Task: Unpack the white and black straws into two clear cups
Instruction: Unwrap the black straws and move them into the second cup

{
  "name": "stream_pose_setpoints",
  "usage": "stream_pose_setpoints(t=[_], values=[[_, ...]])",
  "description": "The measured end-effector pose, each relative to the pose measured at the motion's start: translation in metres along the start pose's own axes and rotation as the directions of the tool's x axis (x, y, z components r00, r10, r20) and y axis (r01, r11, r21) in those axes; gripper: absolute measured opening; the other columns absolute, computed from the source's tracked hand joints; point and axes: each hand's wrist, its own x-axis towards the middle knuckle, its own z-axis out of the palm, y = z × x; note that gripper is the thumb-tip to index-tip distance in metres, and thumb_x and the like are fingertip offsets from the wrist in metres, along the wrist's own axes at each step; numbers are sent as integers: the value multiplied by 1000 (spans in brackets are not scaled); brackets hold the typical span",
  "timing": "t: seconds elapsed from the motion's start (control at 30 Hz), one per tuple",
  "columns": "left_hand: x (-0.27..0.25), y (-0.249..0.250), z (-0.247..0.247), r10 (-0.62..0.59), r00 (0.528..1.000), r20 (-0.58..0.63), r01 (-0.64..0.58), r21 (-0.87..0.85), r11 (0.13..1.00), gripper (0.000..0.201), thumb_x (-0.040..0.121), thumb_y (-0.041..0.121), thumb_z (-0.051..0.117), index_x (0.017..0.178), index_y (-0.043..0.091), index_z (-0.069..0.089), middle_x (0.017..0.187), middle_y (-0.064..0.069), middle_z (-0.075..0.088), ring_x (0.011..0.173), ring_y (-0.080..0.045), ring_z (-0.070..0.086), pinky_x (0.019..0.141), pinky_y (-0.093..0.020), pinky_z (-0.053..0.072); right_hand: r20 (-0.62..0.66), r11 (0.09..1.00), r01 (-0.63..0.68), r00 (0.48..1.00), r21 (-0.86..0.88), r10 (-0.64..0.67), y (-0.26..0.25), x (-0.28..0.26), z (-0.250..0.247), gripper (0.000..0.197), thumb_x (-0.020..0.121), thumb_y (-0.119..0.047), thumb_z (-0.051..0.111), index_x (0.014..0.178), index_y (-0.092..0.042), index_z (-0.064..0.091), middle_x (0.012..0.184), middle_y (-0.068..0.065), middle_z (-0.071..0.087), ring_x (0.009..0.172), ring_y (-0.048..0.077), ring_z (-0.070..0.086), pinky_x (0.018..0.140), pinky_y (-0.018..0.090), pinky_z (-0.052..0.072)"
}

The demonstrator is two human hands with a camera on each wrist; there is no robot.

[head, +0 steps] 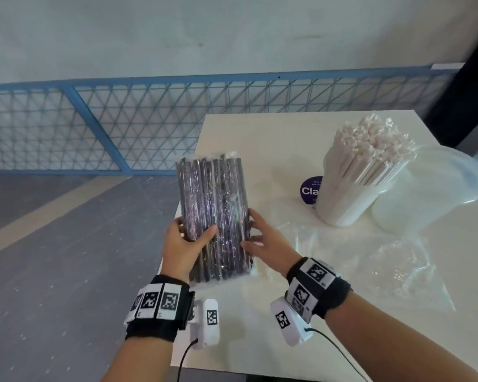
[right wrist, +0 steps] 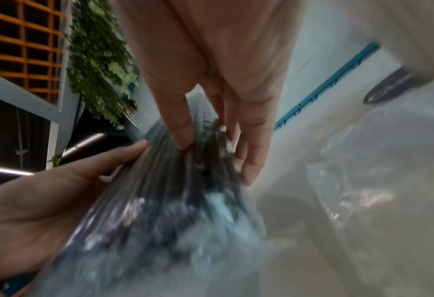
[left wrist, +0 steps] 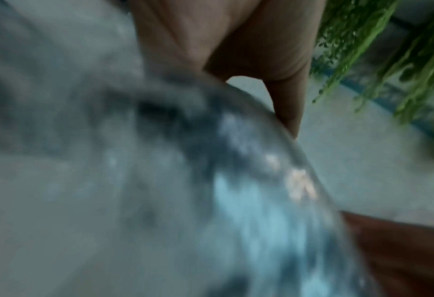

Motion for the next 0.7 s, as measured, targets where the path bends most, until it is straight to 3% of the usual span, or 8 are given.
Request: stream_pose_setpoints(t=[0.1,0.17,0.27,0.33,0.43,0.53,0.6,0.7], values=[[-27,23,14,151,986,70,-149,-29,988,70,61,20,85,112,16,36,101,7,58,93,-14,60,80,-25,46,-19,998,69,997,11,-69,-7,-17,-17,73,89,-15,59,147,-20,16,141,2,44,119,18,53,105,37,42],[-47,36,31,268,959,94,-278,115,954,68,62,22,85,106,17,33,91,14,56,81,-13,61,64,-18,43,-33,988,114,993,105,-111,-12,-30,-25,80,86,-22,64,146,-22,11,135,-10,43,118,6,50,105,31,41],[-73,45,58,414,896,159,-443,354,824,70,68,26,79,120,12,35,118,2,61,88,-25,66,53,-14,35,-80,936,127,991,330,-106,-12,-54,-41,92,68,-42,77,138,-24,21,136,-10,43,125,3,44,107,40,41],[-84,44,74,453,870,194,-492,402,773,83,71,22,75,138,10,28,133,2,54,100,-26,65,60,-22,40,-107,901,129,990,414,-92,-9,-69,-52,106,53,-58,80,136,-18,29,138,-1,47,129,13,45,106,47,41],[-100,45,103,536,792,292,-610,359,706,96,73,16,71,144,25,8,136,-6,52,116,-27,56,83,-38,50,-174,881,203,975,426,-141,4,-95,-74,90,54,-57,80,125,-12,50,122,1,63,118,15,57,98,34,49],[-120,47,141,633,644,429,-765,356,537,90,69,9,72,135,24,13,143,-22,39,128,-37,45,101,-54,42,-282,833,253,951,491,-123,25,-122,-103,72,53,-51,83,110,-15,59,106,-4,71,106,13,64,85,24,52],[-133,48,163,647,569,508,-822,364,438,60,67,17,75,110,13,33,152,-18,20,134,-38,38,104,-52,39,-324,824,256,941,505,-93,43,-136,-127,74,51,-51,84,109,-11,60,104,1,72,104,18,65,83,27,53],[-145,56,191,598,500,627,-859,270,435,41,74,38,65,93,21,33,156,-10,4,140,-31,29,105,-43,38,-337,826,220,941,519,-39,68,-155,-162,74,51,-37,86,112,-4,59,108,11,69,106,27,63,86,36,54]])
